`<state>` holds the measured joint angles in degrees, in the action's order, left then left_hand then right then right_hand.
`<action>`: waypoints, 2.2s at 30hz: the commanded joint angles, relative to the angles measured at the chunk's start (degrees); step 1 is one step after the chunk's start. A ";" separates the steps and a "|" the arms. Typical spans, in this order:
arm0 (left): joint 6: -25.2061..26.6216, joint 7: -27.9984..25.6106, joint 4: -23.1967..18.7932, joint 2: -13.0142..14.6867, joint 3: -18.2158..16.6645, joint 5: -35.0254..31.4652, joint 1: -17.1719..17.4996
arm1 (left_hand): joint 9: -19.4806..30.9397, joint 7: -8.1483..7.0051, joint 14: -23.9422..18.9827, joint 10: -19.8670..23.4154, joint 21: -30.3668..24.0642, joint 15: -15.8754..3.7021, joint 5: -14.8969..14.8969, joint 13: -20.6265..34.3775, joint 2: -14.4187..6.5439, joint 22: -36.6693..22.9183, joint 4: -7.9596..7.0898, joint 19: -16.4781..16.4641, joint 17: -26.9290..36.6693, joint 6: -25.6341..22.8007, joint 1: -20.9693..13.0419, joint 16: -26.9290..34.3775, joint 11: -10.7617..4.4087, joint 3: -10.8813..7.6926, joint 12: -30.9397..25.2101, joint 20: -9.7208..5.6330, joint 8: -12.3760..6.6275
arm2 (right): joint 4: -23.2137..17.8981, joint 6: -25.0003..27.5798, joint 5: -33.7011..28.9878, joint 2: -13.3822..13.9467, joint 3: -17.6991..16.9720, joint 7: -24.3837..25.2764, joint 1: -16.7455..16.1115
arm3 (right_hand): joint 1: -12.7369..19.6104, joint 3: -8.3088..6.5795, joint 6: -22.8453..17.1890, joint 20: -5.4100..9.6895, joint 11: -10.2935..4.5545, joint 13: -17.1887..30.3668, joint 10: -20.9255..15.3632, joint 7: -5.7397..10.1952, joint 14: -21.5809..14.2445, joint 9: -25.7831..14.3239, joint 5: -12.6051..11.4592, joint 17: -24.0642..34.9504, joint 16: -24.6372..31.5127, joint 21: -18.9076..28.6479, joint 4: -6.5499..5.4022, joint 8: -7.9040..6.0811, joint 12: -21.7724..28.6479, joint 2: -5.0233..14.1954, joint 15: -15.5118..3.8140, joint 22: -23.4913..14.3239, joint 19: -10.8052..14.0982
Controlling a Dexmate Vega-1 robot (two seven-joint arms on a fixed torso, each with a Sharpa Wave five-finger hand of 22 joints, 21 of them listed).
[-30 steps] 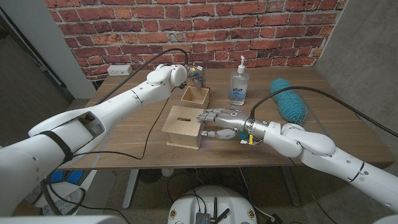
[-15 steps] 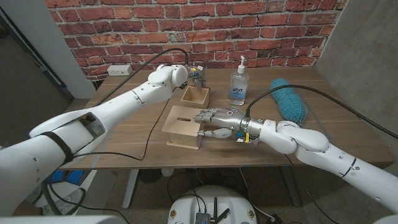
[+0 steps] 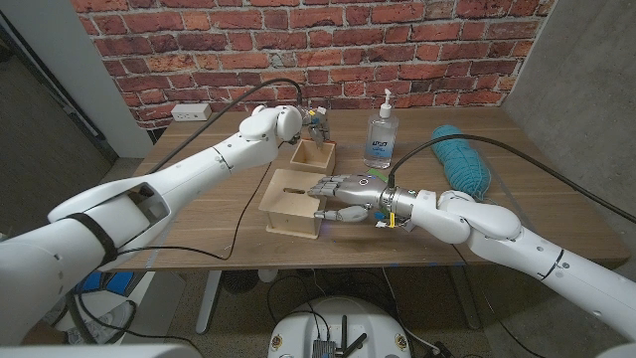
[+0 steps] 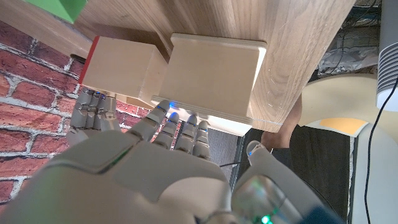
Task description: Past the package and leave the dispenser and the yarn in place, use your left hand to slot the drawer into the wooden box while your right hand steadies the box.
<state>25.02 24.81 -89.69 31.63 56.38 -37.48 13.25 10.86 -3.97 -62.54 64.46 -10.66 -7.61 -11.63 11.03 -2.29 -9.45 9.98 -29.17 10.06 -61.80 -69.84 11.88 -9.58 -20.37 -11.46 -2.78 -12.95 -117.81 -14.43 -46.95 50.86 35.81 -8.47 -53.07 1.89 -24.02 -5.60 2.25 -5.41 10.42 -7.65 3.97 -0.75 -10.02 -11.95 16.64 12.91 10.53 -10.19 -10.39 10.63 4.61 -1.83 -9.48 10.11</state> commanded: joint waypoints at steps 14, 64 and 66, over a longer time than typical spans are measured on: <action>3.37 -1.63 -2.72 0.91 -0.80 0.27 2.79 | 0.34 0.71 -4.41 1.93 0.03 -6.42 -0.50 0.28 -1.92 -0.17 -0.14 0.42 0.50 -1.03 -1.29 0.16 -1.77 0.48 -0.05 -8.76 -0.33 | 0.65 -0.10 0.18 -0.93 0.95 0.16 0.29 | -1.29 -0.42 -0.12 6.13 -0.05 0.17 -0.23 -0.44 0.02 -0.11 -0.57 0.41 0.47 0.26 -0.46 -0.22 0.23 6.16 -5.80 -0.14 0.01; 9.24 1.19 -10.63 5.24 -2.53 -2.86 5.66 | 0.38 0.59 -4.49 1.88 -0.03 -6.42 -0.65 0.31 -2.08 -0.17 -0.16 0.38 0.52 -1.13 -1.39 0.00 -1.76 0.92 0.12 -8.72 -0.21 | -0.17 1.45 0.20 -0.93 1.38 -1.22 0.22 | -1.97 -0.62 -0.29 6.21 0.41 0.18 -0.57 -0.91 -0.16 -0.14 -0.69 0.84 0.64 0.42 -0.48 -0.35 0.39 5.94 -5.40 -0.14 0.30; 9.00 1.16 -10.55 5.28 -2.60 -2.70 5.73 | 0.38 0.58 -4.48 1.84 -0.02 -6.42 -0.66 0.32 -2.09 -0.17 -0.16 0.38 0.52 -1.09 -1.39 -0.01 -1.76 0.94 0.14 -8.72 -0.18 | -0.16 1.50 0.20 -1.00 1.42 -1.26 0.24 | -1.98 -0.62 -0.29 6.24 0.43 0.19 -0.57 -0.92 -0.17 -0.14 -0.69 0.84 0.64 0.42 -0.48 -0.35 0.39 5.94 -5.41 -0.14 0.31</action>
<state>33.42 25.91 -99.16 36.23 54.36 -40.11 17.90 11.12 -3.98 -62.66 64.39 -10.66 -7.49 -11.74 11.05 -2.49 -9.45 9.74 -28.99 10.06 -61.80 -69.64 11.73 -9.65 -19.66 -11.23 -2.96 -12.91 -117.98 -12.92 -46.83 50.03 37.02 -9.40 -52.95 0.46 -24.25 -5.60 2.15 -5.19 10.51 -7.84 3.54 -0.75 -9.98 -12.36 17.18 13.12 10.48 -10.41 -10.37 10.41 4.08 -1.83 -9.46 10.01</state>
